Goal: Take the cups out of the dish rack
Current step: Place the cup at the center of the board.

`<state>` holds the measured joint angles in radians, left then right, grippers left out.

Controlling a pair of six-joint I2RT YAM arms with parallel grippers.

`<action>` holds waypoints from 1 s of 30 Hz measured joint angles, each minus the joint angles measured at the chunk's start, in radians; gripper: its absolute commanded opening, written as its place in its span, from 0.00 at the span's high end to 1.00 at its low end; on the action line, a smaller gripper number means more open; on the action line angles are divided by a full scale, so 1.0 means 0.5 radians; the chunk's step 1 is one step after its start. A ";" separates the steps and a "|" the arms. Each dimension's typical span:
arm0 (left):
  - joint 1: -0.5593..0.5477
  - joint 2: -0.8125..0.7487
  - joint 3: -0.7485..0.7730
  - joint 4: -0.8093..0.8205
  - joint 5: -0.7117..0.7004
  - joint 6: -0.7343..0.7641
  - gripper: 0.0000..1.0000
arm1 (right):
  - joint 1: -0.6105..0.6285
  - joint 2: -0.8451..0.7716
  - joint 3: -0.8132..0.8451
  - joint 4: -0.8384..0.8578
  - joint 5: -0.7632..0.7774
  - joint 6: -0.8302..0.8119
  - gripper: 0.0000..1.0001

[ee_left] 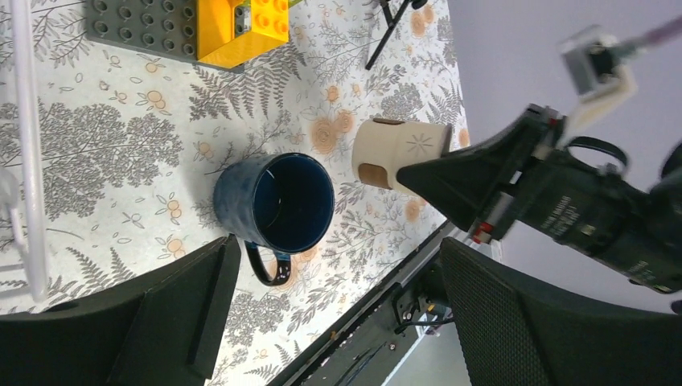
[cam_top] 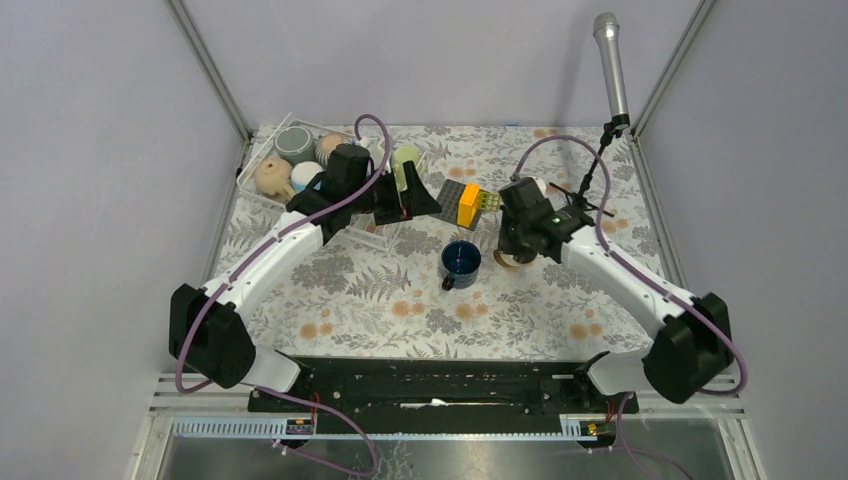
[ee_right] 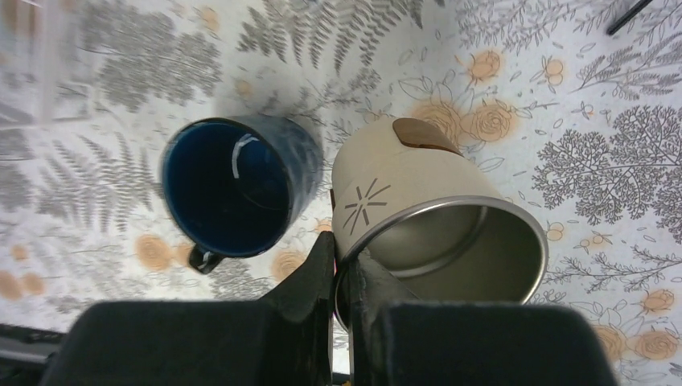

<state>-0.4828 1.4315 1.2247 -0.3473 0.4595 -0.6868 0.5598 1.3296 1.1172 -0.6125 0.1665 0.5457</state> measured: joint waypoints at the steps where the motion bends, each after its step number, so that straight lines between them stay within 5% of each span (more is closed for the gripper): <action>1: 0.000 -0.010 0.000 -0.025 -0.011 0.019 0.01 | 0.014 0.053 -0.005 -0.005 0.019 0.000 1.00; 23: 0.000 -0.069 0.044 -0.154 -0.053 0.178 0.01 | 0.101 0.518 -0.021 0.105 0.064 0.066 1.00; 30: 0.000 -0.069 0.044 -0.156 -0.053 0.188 0.01 | 0.127 0.559 -0.020 0.129 0.063 0.093 0.73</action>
<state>-0.4828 1.3968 1.2469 -0.4252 0.4328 -0.5926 0.6231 1.6093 1.1072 -0.5480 0.1978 0.5922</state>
